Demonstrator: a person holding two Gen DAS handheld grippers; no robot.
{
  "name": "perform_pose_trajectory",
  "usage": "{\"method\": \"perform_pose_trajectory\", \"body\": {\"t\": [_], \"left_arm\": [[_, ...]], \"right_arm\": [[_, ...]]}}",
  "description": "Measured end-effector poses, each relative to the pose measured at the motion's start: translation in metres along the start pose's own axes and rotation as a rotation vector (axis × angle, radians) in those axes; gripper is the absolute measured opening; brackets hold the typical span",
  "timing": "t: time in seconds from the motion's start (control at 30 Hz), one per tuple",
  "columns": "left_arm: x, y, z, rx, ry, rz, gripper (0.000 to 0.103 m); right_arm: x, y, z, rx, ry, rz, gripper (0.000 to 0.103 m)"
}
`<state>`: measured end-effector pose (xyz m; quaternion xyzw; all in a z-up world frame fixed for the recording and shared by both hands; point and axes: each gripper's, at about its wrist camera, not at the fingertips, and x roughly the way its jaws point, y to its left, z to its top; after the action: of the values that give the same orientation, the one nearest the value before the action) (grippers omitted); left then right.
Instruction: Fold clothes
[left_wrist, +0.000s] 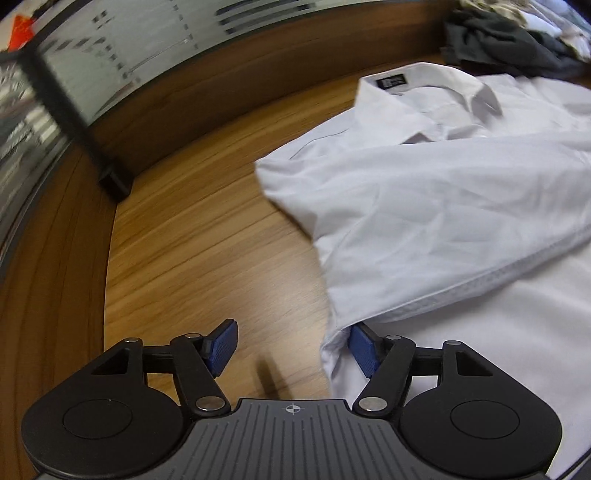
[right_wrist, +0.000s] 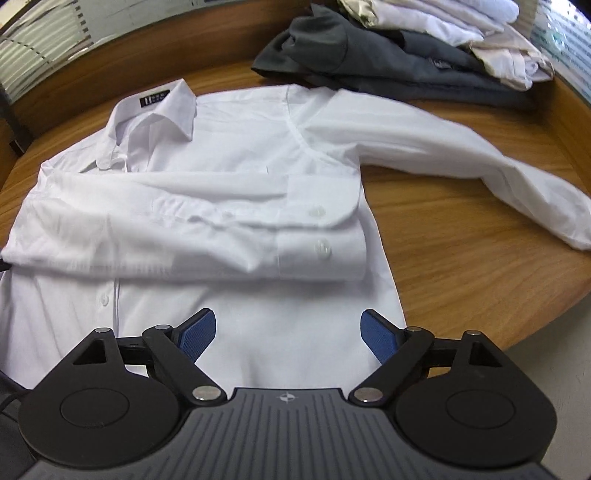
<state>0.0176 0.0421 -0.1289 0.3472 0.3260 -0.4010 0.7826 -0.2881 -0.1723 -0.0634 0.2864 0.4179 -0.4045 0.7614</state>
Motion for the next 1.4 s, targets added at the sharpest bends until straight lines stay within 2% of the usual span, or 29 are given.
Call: {"method": "perform_pose_trajectory", "body": {"t": [0.2,0.4,0.53,0.67,0.8,0.87,0.97,1.27,1.3,1.4], "left_arm": [[-0.002,0.009,0.0,-0.102,0.02,-0.022,0.07],[0.004,0.017,-0.003,-0.167,0.033,-0.035,0.073],[0.005,0.019,-0.004,-0.195,0.035,-0.041,0.074],[0.006,0.021,-0.005,-0.23,0.029,-0.044,0.075],[0.004,0.02,-0.008,-0.248,0.02,-0.037,0.075],[0.003,0.02,-0.009,-0.254,0.012,-0.034,0.075],[-0.001,0.018,-0.01,-0.252,-0.009,-0.026,0.074],[-0.013,0.005,-0.01,-0.24,-0.085,0.025,0.072],[-0.013,0.002,-0.01,-0.229,-0.093,0.033,0.071],[-0.012,-0.008,-0.009,-0.182,-0.107,0.042,0.056]], "right_arm": [[0.01,-0.011,0.013,0.005,-0.02,0.005,0.089],[0.025,-0.03,0.024,0.106,-0.026,0.033,0.087],[0.038,-0.032,0.026,0.121,0.032,-0.032,0.085],[0.018,-0.022,0.033,0.101,-0.036,-0.038,0.084],[0.007,0.007,0.049,0.007,-0.088,0.039,0.084],[0.015,0.027,0.059,-0.067,-0.078,0.062,0.084],[0.032,0.058,0.077,-0.152,-0.057,0.117,0.077],[0.067,0.158,0.135,-0.355,-0.007,0.354,0.071],[0.072,0.171,0.142,-0.38,0.006,0.38,0.071],[0.089,0.211,0.165,-0.448,0.057,0.462,0.066]]}}
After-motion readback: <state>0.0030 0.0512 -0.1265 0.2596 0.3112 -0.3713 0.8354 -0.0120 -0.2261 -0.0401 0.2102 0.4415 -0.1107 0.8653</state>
